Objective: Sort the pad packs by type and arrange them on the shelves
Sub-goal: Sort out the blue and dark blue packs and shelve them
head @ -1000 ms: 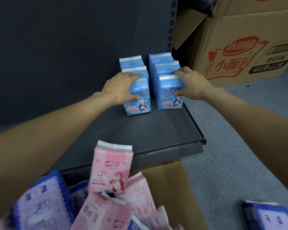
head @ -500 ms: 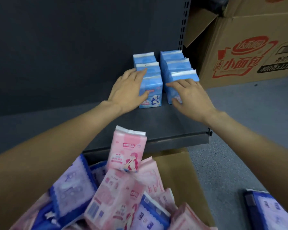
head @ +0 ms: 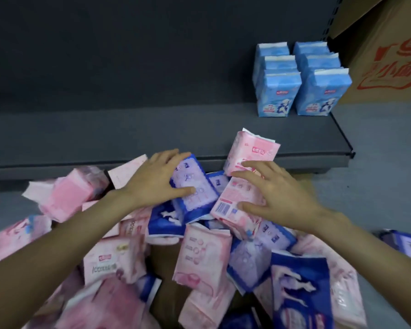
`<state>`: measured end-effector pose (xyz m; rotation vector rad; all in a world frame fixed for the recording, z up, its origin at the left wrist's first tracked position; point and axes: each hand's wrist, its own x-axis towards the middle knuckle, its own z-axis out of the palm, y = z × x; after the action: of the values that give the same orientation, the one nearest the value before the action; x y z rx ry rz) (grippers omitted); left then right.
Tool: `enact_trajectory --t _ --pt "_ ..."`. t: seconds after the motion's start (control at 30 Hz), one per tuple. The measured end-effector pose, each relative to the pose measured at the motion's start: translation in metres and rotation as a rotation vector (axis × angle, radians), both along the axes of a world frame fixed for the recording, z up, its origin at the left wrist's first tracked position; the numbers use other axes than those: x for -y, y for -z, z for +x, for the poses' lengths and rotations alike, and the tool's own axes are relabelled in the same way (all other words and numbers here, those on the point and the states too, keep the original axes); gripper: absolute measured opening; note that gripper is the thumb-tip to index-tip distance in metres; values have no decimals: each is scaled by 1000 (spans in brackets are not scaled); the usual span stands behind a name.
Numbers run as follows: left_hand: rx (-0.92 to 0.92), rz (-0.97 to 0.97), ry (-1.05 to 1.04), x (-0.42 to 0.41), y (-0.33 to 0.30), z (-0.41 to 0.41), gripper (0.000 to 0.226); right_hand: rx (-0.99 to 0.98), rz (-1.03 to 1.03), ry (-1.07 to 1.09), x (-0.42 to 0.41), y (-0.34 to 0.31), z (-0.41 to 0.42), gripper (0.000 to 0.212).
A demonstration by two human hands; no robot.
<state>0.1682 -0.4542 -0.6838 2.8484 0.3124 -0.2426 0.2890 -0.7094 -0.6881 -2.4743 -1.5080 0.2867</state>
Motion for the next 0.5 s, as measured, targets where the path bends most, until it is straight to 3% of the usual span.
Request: enact_trajectory --t 0.13,0.23,0.4,0.5 --pt "-259 -64 385 1 11 0 91 9 -110 -64 -6 0 -16 98" --pt "-392 43 497 1 9 4 97 29 -73 -5 -4 -13 -26 87" --pt "-226 226 533 7 14 7 99 102 171 158 37 -24 -53 45" --pt "-103 221 537 5 14 11 93 117 60 152 67 -18 -58 42"
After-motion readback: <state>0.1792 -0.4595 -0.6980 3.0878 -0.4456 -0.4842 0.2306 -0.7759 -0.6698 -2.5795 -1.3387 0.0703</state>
